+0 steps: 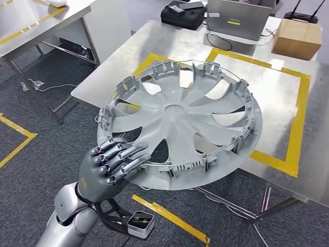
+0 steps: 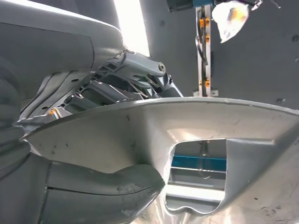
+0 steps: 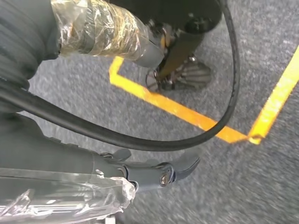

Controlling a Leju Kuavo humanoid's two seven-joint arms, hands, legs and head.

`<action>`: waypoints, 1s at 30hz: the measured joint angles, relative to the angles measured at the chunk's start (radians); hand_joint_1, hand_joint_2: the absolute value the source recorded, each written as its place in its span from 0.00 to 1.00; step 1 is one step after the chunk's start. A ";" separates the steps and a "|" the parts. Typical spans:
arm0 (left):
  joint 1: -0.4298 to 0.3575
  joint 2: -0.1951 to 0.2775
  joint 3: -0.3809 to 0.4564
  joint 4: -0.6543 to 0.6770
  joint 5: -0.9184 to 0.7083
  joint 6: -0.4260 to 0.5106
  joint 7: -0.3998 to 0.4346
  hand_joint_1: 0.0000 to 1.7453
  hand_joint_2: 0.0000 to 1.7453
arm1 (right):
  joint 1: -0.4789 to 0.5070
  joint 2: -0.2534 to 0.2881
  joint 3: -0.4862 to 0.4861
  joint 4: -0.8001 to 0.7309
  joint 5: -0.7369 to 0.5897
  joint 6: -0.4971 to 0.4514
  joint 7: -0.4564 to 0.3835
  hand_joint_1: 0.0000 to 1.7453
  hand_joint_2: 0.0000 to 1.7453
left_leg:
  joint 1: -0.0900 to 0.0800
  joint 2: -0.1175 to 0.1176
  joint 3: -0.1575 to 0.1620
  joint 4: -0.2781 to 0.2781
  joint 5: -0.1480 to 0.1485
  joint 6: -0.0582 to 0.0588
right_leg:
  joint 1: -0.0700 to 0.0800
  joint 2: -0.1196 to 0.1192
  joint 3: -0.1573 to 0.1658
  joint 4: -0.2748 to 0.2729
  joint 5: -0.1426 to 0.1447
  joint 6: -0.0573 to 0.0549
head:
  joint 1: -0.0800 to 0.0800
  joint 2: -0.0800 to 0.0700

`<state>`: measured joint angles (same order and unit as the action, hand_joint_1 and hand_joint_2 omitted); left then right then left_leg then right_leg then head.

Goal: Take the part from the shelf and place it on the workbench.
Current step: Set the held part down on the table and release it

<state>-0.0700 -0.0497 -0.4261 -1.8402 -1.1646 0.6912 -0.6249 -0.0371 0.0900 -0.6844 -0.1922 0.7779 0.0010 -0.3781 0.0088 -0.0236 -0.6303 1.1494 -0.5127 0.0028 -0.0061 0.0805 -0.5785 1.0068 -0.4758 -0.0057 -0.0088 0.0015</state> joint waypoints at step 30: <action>-0.005 0.002 -0.007 0.007 0.031 0.000 0.000 1.00 1.00 | 0.000 0.000 0.000 0.000 0.002 -0.002 -0.004 0.00 1.00 | 0.001 0.016 -0.016 0.038 -0.020 -0.003 | 0.002 -0.040 0.003 -0.005 0.000 0.001 | 0.003 0.000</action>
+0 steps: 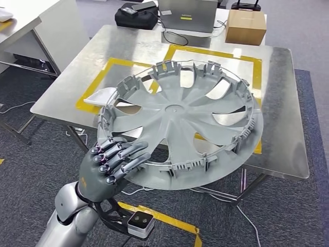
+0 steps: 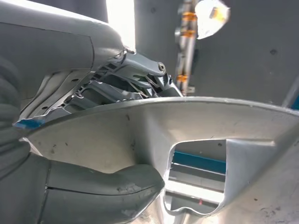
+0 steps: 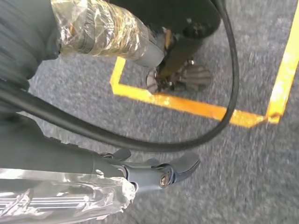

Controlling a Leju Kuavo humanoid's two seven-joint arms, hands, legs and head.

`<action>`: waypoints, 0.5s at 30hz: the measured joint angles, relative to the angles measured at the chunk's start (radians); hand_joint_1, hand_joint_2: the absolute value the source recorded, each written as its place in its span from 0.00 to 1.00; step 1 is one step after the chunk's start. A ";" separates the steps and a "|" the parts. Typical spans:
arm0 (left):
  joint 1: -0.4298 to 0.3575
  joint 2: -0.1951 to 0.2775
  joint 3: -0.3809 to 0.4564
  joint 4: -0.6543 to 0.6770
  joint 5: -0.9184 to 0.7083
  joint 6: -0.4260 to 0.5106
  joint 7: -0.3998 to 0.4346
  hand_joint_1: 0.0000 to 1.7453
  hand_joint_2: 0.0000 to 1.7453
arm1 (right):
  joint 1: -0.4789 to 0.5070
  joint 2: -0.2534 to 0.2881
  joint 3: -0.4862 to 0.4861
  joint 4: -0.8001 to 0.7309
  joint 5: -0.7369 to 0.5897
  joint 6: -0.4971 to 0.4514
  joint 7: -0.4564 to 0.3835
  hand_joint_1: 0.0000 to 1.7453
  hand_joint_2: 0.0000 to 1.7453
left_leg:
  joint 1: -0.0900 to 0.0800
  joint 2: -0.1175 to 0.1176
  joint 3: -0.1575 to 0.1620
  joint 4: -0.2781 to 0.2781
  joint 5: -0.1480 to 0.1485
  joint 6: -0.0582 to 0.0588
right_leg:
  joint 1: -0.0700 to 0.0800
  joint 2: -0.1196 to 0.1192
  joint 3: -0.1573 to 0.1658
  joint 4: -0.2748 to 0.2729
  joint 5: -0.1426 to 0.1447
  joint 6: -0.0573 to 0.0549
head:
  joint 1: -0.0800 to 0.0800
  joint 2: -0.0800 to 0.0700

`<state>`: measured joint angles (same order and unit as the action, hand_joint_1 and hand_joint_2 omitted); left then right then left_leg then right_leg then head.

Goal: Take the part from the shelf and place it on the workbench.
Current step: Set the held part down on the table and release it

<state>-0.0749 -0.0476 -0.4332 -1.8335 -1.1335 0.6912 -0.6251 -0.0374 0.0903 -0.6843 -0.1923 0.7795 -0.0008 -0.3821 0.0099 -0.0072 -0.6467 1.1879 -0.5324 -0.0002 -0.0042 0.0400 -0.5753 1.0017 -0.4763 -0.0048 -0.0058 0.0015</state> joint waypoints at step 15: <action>-0.127 0.024 -0.200 0.277 0.088 -0.070 0.113 1.00 1.00 | -0.005 0.006 -0.002 0.000 0.069 0.003 -0.010 0.00 1.00 | 0.004 0.063 0.086 -0.190 0.053 0.029 | -0.012 -0.049 -0.126 0.188 -0.043 0.059 | 0.012 0.000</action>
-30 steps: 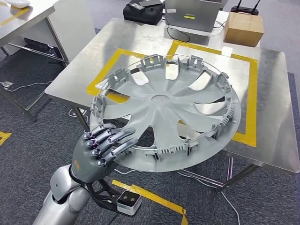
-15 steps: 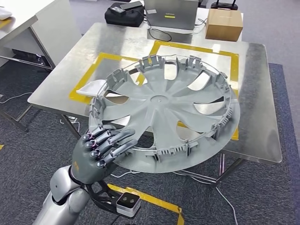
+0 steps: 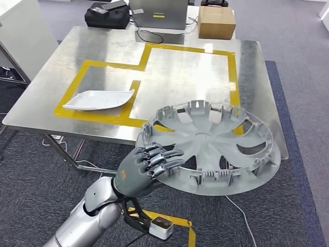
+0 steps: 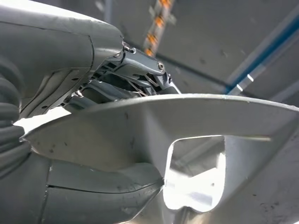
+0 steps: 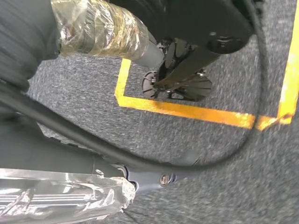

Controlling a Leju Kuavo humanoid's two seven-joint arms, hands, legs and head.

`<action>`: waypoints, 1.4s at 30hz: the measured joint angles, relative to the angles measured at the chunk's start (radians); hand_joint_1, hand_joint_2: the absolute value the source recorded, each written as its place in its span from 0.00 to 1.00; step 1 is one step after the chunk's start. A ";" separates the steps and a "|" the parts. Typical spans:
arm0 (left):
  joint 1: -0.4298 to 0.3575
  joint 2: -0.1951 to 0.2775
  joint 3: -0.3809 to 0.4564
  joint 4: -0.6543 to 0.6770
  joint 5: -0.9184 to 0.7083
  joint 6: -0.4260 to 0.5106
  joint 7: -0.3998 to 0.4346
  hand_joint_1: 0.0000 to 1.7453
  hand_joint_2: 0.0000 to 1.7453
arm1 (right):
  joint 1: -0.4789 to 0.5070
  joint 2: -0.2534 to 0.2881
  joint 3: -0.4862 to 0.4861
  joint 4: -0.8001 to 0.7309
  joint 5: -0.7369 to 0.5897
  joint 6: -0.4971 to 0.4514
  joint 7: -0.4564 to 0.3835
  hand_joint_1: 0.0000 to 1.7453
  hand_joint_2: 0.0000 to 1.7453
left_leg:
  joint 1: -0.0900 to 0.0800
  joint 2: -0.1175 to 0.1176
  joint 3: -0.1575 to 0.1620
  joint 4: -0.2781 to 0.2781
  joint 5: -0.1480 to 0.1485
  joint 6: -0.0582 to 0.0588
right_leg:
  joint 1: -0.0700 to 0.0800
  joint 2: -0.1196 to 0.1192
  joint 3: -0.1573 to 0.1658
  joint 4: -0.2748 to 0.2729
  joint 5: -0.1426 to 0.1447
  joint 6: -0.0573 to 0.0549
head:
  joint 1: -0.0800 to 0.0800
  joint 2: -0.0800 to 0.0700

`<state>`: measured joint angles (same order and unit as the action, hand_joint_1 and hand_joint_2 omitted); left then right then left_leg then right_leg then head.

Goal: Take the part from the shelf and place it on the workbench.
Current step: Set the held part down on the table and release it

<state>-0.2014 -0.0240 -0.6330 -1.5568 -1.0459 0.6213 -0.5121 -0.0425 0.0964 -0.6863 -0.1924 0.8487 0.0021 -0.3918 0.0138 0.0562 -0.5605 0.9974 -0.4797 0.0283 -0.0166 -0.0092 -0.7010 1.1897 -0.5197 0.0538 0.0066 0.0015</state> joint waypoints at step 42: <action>-0.073 0.012 -0.077 0.105 0.010 -0.133 0.050 1.00 1.00 | -0.003 0.002 0.000 0.000 0.007 0.043 -0.006 0.00 1.00 | -0.018 -0.076 -0.026 0.018 0.009 -0.013 | 0.014 0.089 0.104 -0.183 0.053 -0.045 | -0.007 0.000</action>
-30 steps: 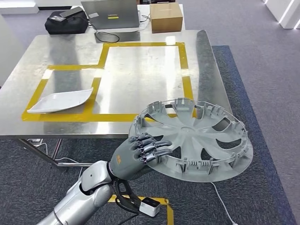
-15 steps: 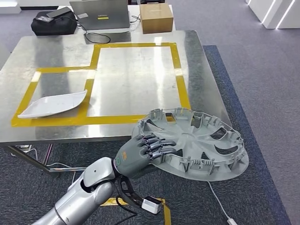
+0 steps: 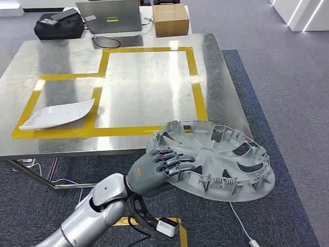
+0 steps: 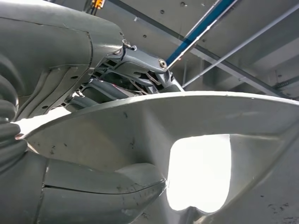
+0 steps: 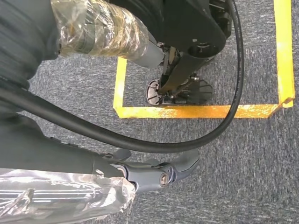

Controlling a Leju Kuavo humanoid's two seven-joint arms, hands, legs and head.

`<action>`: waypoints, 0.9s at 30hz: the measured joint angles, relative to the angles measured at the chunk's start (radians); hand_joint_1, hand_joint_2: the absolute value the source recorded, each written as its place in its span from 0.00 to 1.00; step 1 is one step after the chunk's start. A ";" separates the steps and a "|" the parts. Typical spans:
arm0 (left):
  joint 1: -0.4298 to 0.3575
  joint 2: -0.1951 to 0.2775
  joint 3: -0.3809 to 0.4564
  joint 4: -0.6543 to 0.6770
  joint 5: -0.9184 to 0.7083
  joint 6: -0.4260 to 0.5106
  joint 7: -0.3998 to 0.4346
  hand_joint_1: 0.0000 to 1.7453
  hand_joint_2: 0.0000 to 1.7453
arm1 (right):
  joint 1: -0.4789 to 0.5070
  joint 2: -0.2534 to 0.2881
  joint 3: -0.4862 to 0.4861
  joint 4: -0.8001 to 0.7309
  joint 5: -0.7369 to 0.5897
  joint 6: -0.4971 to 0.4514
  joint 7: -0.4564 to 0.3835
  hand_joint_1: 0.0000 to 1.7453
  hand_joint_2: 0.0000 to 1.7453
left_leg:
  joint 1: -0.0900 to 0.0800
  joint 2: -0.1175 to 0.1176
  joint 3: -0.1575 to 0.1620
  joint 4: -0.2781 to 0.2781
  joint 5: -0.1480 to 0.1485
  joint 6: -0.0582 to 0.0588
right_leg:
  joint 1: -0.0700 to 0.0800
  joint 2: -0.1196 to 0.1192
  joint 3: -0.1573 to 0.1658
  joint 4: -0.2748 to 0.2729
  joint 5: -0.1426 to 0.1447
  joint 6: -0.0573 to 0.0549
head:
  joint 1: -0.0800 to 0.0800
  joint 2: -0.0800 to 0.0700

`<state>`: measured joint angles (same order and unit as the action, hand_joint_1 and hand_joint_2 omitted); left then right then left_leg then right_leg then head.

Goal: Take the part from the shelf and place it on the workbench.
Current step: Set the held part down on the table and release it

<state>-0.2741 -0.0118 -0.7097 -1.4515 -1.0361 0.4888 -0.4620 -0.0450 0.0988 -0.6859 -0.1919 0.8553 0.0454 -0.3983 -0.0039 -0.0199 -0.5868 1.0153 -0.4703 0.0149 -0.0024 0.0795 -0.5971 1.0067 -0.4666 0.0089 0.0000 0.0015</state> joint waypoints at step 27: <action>-0.024 -0.042 0.079 0.114 -0.016 -0.140 0.208 1.00 1.00 | -0.001 0.000 0.000 0.000 0.010 0.003 0.003 0.00 1.00 | 0.002 0.000 0.000 0.000 0.001 0.000 | 0.001 0.000 0.000 0.000 0.000 0.000 | 0.000 0.000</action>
<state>-0.2976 -0.0540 -0.6311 -1.3373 -1.0526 0.3492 -0.2542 -0.0464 0.0988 -0.6856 -0.1919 0.8657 0.0488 -0.3953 -0.0023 -0.0201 -0.5868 1.0152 -0.4696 0.0152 -0.0015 0.0790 -0.5968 1.0070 -0.4665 0.0088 0.0000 0.0015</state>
